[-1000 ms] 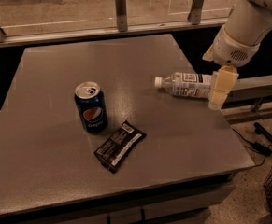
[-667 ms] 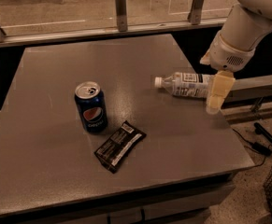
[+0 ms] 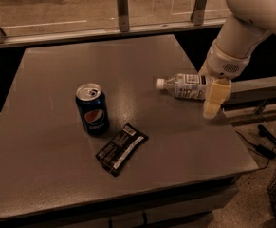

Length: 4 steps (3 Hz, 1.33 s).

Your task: Move blue plastic bottle near pepsi can

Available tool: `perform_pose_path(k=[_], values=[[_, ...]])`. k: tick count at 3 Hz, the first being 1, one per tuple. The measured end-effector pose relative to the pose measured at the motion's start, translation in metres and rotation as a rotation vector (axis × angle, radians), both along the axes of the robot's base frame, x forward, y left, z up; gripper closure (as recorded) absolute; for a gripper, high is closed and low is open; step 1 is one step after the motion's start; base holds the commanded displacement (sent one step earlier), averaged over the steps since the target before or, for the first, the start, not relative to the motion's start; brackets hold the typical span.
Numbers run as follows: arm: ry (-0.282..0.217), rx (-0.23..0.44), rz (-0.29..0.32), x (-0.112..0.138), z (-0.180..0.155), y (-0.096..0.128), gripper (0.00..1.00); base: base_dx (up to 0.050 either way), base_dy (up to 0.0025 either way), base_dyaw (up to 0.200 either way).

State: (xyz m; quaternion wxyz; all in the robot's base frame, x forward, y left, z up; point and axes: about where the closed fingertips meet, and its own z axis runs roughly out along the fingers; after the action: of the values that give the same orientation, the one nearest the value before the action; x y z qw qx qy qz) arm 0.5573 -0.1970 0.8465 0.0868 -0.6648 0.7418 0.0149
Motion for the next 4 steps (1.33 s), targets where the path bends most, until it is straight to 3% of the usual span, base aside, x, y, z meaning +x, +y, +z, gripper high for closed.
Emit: perform_pose_path(k=[3, 4], values=[[0.038, -0.072, 0.019, -0.003, -0.016, 0.007, 0.87, 0.0, 0.0, 0.0], [0.025, -0.083, 0.028, 0.002, -0.005, 0.016, 1.0, 0.0, 0.0, 0.0]])
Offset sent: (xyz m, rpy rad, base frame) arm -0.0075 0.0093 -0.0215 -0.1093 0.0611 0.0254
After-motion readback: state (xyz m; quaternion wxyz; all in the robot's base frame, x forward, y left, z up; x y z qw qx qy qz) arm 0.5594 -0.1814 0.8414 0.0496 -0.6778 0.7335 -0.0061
